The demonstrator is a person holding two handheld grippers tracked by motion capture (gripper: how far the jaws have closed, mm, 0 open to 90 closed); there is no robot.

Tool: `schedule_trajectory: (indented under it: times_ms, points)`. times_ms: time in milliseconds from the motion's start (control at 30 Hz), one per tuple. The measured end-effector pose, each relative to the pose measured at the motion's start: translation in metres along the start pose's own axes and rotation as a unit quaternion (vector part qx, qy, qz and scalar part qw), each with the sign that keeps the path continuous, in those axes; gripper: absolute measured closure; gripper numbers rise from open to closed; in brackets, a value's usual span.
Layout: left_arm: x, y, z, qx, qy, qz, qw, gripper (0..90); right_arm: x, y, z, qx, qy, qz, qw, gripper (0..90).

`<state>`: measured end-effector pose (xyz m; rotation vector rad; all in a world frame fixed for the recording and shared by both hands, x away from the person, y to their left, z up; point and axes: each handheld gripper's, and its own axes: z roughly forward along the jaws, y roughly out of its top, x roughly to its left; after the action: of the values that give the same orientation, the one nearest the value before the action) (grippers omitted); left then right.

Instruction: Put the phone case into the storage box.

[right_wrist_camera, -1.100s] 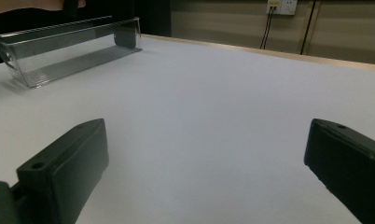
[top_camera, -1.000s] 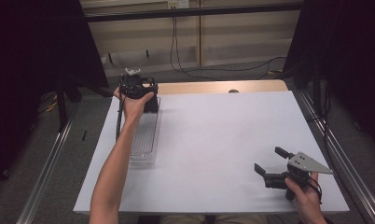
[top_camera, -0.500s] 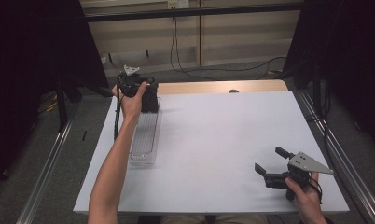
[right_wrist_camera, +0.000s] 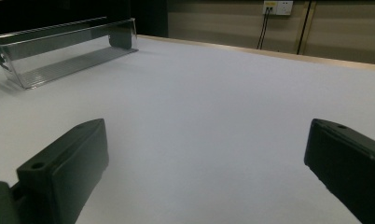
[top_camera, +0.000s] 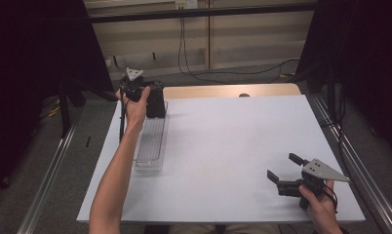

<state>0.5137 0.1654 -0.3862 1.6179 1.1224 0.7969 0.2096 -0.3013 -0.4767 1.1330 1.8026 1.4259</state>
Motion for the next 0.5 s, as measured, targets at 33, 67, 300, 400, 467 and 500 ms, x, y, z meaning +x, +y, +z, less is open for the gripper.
schedule_trajectory:
  times_ms: [33,67,300,400,467,500]
  points:
    - [0.001,-0.001,-0.002,-0.005,-0.003,0.001,1.0,4.4,0.0,0.0,0.0,0.0,-0.002,0.0,1.0,0.0]
    - [0.001,-0.002,-0.003,-0.012,-0.002,-0.003,0.9999,4.5,0.0,0.0,0.0,0.0,-0.003,0.002,1.0,0.0]
    - [0.006,-0.003,-0.015,-0.03,-0.007,-0.004,0.9995,3.7,0.001,0.001,0.0,0.0,-0.004,0.002,1.0,0.0]
    - [0.005,-0.006,-0.018,-0.03,-0.014,0.001,0.9995,2.3,0.001,0.001,0.0,0.0,-0.004,-0.001,1.0,0.0]
    - [0.006,-0.008,-0.019,-0.027,-0.006,-0.001,0.9996,2.1,0.001,0.001,0.0,0.0,-0.003,-0.001,1.0,0.0]
    - [0.006,-0.009,-0.018,-0.027,-0.013,-0.003,0.9996,2.1,0.002,0.001,0.001,-0.002,-0.003,-0.002,1.0,0.0]
